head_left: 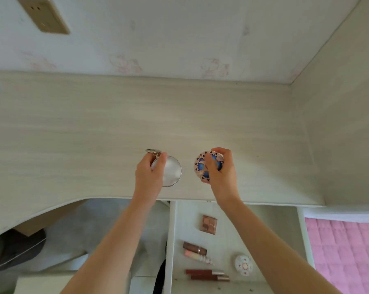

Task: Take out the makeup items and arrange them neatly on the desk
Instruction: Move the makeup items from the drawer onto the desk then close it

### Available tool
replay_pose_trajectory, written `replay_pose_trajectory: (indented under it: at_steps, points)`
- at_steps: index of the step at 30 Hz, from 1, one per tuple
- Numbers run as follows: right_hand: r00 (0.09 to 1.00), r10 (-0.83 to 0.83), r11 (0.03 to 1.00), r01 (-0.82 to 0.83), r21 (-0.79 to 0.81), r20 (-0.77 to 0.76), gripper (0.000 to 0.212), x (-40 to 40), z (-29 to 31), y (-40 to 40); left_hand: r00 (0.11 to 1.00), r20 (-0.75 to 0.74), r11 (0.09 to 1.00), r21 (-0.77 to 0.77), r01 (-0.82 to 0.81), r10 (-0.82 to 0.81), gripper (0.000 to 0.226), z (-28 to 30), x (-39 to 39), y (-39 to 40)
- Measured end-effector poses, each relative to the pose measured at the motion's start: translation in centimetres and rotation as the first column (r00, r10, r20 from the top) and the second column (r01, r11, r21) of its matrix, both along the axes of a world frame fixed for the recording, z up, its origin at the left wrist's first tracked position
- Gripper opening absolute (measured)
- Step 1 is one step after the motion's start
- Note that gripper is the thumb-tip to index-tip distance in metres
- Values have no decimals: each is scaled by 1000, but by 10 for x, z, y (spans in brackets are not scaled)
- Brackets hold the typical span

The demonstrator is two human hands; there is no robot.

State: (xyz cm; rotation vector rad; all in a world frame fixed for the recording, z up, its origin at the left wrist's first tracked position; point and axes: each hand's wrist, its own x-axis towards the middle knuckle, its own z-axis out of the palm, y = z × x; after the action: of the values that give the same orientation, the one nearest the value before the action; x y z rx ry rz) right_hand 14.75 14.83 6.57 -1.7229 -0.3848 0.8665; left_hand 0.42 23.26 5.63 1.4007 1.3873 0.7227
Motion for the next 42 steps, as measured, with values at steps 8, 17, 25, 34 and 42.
replay_pose_trajectory:
  at_steps: [8,17,25,34,42]
  points:
    - [949,208,975,-180,-132,238,19,19,-31,67,989,-140,998,44,55,-48,33,-24,21,66]
    - [816,435,895,-346,-283,380,19,36,-59,98,972,-221,994,51,98,-85,33,-47,29,101]
    - [658,557,821,-347,-453,507,31,43,-70,105,889,-451,959,210,192,-79,31,-70,32,109]
    - [500,553,831,-285,-477,666,33,46,-84,103,819,-568,924,350,151,81,33,-80,30,108]
    - [317,506,862,-221,-456,802,53,27,-73,83,863,-502,870,404,284,-49,49,-66,19,85]
